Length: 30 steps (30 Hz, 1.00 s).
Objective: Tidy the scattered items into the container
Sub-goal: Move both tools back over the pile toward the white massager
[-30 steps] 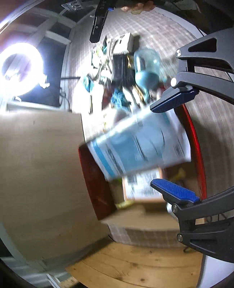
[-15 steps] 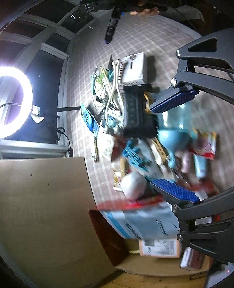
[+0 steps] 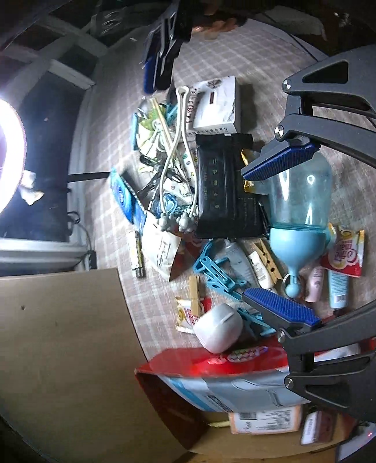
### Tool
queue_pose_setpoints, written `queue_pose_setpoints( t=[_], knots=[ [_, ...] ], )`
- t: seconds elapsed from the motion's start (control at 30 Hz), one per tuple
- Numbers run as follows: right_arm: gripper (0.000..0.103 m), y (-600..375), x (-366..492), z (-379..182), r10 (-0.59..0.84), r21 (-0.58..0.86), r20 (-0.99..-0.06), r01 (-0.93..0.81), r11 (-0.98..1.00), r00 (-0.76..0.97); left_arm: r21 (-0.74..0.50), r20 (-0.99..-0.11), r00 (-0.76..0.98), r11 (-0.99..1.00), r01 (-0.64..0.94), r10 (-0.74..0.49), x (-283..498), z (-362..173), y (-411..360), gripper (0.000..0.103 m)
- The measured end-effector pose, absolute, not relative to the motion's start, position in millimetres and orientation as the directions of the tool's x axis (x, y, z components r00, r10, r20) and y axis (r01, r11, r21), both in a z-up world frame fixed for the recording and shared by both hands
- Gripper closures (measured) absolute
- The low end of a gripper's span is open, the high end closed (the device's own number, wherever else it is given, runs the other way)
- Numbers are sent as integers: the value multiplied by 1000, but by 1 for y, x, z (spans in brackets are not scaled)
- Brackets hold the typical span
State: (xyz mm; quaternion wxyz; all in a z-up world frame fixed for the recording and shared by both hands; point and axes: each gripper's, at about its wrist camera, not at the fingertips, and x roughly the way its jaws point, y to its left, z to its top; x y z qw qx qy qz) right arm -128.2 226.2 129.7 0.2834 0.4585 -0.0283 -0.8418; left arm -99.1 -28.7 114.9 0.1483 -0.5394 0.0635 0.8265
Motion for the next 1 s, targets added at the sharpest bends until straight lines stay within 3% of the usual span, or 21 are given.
queue_pose_setpoints(
  t=[0.4,0.67,1.0],
  knots=[
    [55,170,-173,106,-504,271,-797,546,-792,-334,9,-932,-348,-956,-294,99,-170,98,-22,28],
    [55,146,-192,88,-485,245,-827,595,-765,-284,-147,-963,-203,-977,-153,176,-233,71,-29,27],
    [55,138,-199,77,-494,238,-827,631,-739,-267,-257,-960,-113,-967,4,255,-240,41,-33,27]
  ],
)
